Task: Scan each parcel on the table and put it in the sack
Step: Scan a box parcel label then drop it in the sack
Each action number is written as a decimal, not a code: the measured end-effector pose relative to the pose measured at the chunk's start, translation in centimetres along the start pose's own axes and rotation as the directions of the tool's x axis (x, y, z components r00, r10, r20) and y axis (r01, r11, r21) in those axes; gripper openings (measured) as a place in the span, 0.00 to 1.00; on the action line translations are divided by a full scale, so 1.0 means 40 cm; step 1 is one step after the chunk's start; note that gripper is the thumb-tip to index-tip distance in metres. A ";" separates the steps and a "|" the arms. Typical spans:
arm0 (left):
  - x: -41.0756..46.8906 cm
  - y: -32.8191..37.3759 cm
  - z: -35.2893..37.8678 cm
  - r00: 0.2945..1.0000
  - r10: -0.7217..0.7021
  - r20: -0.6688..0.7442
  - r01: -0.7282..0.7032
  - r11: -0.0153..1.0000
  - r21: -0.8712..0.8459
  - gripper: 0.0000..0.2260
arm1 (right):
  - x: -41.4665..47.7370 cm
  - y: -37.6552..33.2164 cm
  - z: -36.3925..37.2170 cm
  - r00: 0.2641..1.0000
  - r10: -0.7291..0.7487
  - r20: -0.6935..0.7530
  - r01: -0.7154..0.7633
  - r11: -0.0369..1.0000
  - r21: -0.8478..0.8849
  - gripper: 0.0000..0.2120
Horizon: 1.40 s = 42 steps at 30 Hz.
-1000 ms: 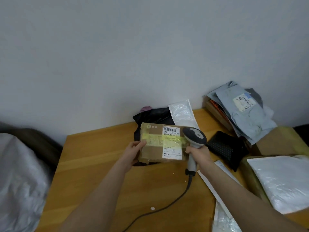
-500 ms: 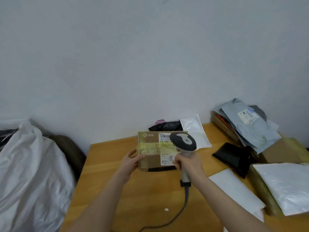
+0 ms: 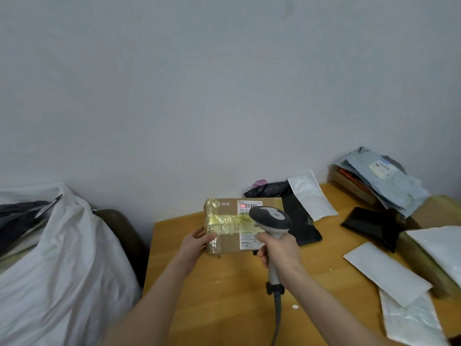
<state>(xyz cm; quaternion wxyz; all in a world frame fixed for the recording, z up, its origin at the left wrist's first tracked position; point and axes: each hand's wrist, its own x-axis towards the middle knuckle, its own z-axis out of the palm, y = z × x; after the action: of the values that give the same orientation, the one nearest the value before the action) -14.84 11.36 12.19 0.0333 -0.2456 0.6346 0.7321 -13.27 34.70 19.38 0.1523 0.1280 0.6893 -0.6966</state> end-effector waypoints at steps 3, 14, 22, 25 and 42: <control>-0.008 0.008 -0.043 1.000 0.000 0.011 0.000 1.000 0.010 0.35 | -0.024 0.003 0.041 1.000 0.022 -0.018 -0.022 0.999 0.025 0.06; -0.084 0.041 -0.092 0.999 0.037 -0.038 -0.037 0.999 0.011 0.30 | -0.079 -0.014 0.078 1.000 -0.030 -0.008 0.030 0.999 0.036 0.06; -0.231 0.176 -0.160 0.968 0.140 -0.209 -0.140 0.990 0.014 0.27 | -0.100 -0.104 0.165 0.978 -0.176 0.114 0.171 0.984 0.053 0.06; -0.308 0.258 -0.246 0.924 0.202 -0.326 -0.216 0.976 -0.006 0.26 | -0.130 -0.147 0.266 0.951 -0.222 0.216 0.217 0.975 0.046 0.05; -0.533 0.448 -1.047 0.567 0.280 -0.775 -0.287 0.949 0.132 0.43 | -0.246 -0.161 0.996 0.910 -0.241 0.338 0.275 0.960 -0.057 0.07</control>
<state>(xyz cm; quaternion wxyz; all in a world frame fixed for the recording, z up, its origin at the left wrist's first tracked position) 10.70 -26.06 34.01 -0.3659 -0.4357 0.6125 0.5488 -5.45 -4.72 29.82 0.1777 -0.0899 0.7004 -0.6854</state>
